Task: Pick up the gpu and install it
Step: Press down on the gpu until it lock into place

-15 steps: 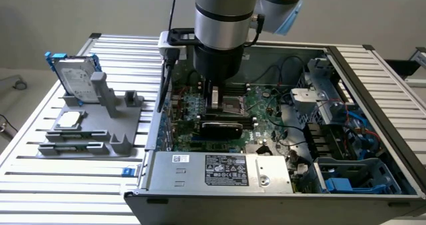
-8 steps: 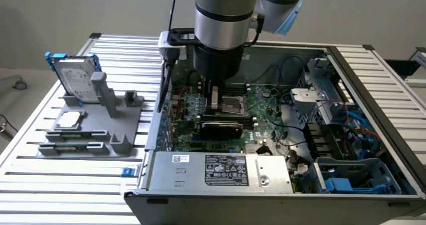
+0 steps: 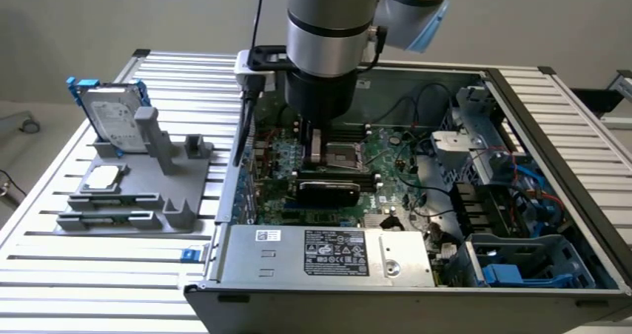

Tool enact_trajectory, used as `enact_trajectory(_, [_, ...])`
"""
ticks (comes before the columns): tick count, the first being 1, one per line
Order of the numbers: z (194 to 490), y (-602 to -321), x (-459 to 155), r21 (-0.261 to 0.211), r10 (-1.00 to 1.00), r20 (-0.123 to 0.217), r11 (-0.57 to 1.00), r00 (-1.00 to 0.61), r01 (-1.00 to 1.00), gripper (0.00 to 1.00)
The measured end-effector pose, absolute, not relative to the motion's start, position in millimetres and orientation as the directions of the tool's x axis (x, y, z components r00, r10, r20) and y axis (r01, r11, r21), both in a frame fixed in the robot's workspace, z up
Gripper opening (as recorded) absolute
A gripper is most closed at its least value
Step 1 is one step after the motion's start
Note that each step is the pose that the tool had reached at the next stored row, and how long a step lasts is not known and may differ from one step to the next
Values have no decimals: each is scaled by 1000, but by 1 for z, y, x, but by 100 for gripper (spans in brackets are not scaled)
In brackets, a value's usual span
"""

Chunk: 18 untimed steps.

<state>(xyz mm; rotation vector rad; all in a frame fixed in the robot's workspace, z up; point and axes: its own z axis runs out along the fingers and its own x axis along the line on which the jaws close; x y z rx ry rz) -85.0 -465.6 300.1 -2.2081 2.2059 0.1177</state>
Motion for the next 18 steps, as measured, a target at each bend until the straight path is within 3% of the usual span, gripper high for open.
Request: enact_trajectory(18, [272, -464, -86, 41, -998, -65, -2, 0, -999, 11])
